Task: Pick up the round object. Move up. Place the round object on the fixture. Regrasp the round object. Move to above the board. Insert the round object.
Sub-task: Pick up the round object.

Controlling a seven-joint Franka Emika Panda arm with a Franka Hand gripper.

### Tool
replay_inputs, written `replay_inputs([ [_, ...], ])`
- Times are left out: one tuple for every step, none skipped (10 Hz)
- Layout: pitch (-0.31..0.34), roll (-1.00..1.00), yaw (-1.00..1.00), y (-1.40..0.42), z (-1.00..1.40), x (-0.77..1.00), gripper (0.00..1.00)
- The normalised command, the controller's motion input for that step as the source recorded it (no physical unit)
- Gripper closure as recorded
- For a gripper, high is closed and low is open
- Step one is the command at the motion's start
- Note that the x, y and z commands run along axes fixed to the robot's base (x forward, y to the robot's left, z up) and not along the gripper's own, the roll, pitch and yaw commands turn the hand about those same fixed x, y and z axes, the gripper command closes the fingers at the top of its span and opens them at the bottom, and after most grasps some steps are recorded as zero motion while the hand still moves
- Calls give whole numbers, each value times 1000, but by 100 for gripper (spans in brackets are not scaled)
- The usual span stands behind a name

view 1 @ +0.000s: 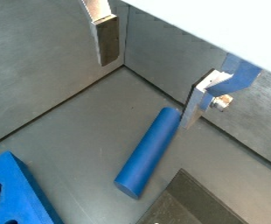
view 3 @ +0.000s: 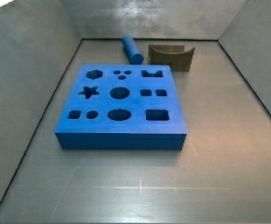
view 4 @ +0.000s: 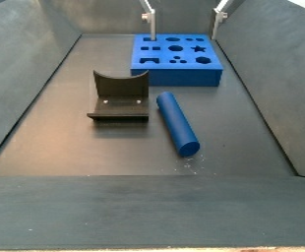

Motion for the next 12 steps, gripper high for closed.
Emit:
replay_inputs([
  [0, 0, 0, 0, -209, 0, 0],
  [64, -61, 0, 0, -437, 63, 0],
  [150, -143, 0, 14, -623, 174, 0],
  [84, -189, 0, 54, -714, 103, 0],
  [61, -149, 0, 29, -809, 163, 0],
  [0, -79, 0, 0, -1000, 160, 0],
  [0, -30, 0, 0, -1000, 54, 0],
  [0, -29, 0, 0, -1000, 6, 0],
  [-4, -30, 0, -17, -1000, 0, 0],
  [0, -59, 0, -66, -1000, 0, 0],
  [0, -123, 0, -60, -897, 0, 0],
  [0, -186, -9, 0, -771, 0, 0],
])
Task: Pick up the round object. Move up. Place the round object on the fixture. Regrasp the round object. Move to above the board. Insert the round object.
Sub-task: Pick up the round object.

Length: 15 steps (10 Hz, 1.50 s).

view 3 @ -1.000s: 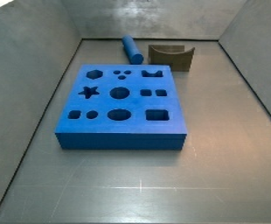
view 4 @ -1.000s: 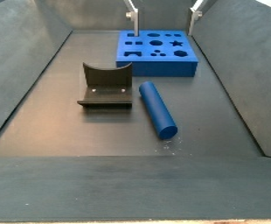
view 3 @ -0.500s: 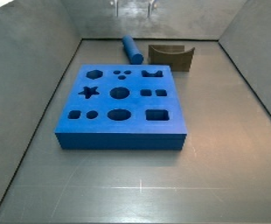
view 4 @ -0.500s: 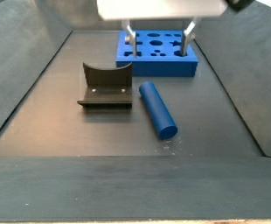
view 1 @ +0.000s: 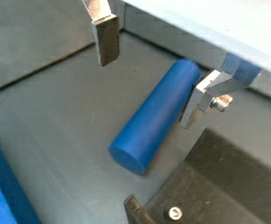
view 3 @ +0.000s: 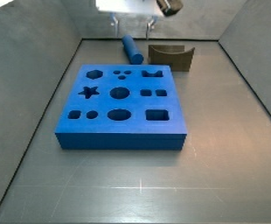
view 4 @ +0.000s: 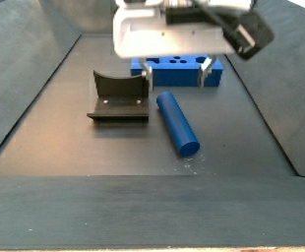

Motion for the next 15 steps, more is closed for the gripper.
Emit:
replay_inputs([
  [0, -233, 0, 0, -694, 0, 0],
  [-19, -257, 0, 69, -651, -9, 0],
  [-14, -247, 0, 74, -606, 0, 0],
  [-14, -269, 0, 89, -569, 0, 0],
  [-27, -299, 0, 106, -551, 0, 0],
  [-27, -320, 0, 111, -471, 0, 0],
  [-36, -314, 0, 97, -369, 0, 0],
  [-91, -170, 0, 54, -146, 0, 0],
  [0, 0, 0, 0, 0, 0, 0],
  [0, 0, 0, 0, 0, 0, 100],
  [0, 0, 0, 0, 0, 0, 100],
  [0, 0, 0, 0, 0, 0, 100],
  [0, 0, 0, 0, 0, 0, 100],
  [0, 0, 0, 0, 0, 0, 100],
  [0, 0, 0, 0, 0, 0, 100],
])
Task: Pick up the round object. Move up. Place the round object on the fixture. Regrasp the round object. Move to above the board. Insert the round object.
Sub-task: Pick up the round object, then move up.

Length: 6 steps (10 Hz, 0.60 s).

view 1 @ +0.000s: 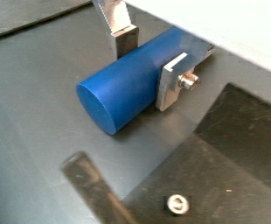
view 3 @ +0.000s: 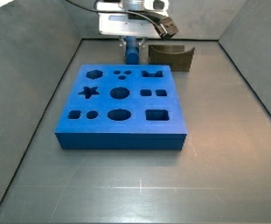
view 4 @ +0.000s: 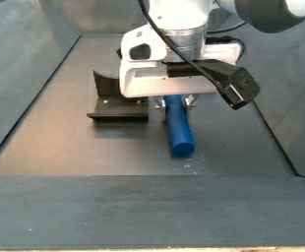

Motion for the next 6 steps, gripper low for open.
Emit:
replay_inputs([
  [0, 0, 0, 0, 0, 0, 100],
  [0, 0, 0, 0, 0, 0, 100],
  [0, 0, 0, 0, 0, 0, 100],
  [0, 0, 0, 0, 0, 0, 100],
  [0, 0, 0, 0, 0, 0, 100],
  [0, 0, 0, 0, 924, 0, 100],
])
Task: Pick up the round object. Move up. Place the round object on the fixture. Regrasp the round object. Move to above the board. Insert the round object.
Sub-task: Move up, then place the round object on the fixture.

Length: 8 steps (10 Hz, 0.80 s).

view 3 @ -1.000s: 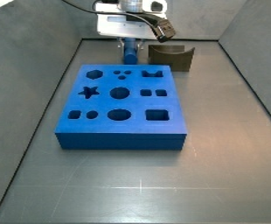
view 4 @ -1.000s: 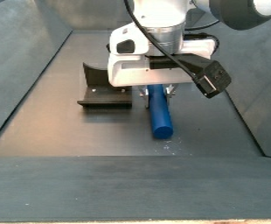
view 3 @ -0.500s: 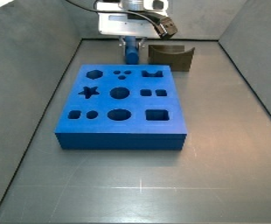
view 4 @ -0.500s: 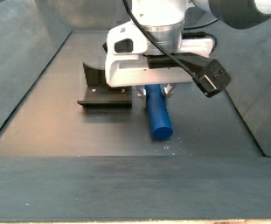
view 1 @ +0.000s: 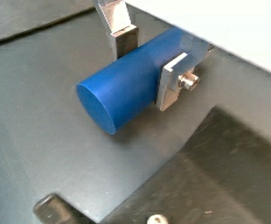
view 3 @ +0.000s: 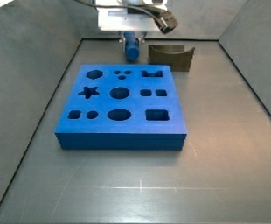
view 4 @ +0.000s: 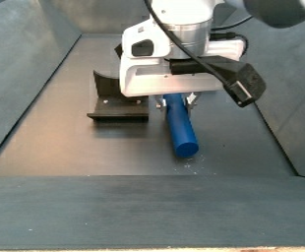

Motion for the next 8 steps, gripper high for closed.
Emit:
replay_inputs([
  [35, -10, -38, -85, 830, -5, 100],
  [69, 3, -40, -71, 675, -24, 100],
  [80, 28, -32, -31, 482, -8, 100],
  [83, 47, -25, -14, 323, -10, 100],
  [0, 0, 0, 0, 1000, 0, 100],
  [-8, 15, 11, 5, 1000, 3, 100],
  [9, 22, 10, 7, 1000, -7, 100],
  [25, 40, 1, 5, 1000, -12, 100],
])
